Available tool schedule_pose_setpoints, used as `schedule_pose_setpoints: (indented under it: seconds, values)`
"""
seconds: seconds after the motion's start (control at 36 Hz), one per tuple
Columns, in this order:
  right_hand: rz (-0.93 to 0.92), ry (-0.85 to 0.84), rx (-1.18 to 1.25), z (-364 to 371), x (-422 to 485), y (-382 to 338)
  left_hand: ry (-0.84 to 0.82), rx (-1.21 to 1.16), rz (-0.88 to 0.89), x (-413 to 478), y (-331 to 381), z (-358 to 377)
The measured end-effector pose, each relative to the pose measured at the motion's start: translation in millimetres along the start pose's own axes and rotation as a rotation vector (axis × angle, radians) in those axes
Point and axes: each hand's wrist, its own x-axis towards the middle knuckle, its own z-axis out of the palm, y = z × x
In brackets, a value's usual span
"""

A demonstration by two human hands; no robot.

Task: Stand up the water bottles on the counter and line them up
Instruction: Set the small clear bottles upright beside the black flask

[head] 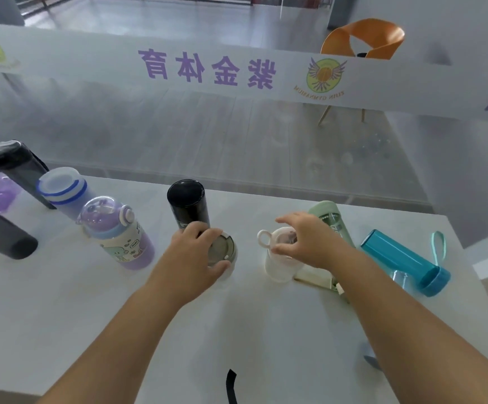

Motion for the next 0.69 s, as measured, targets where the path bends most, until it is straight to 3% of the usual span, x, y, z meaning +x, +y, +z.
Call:
schedule_pose_setpoints:
  seconds: [0.11, 0.28, 0.44, 0.69]
  values:
    - [0.048, 0.17, 0.064, -9, -23, -3, 0.024, -0.083, 0.128, -9, 9, -8]
    - [0.206, 0.277, 0.107, -2, -72, 6, -0.163, 0.015, 0.2, -24, 13, 6]
    - [0.361, 0.185, 0.044, 24, -131, 33, -0.357, 0.08, 0.245, -36, 19, 33]
    - [0.588, 0.081, 0.024, 35, -192, 86, -0.518, 0.116, 0.25, -38, 46, 70]
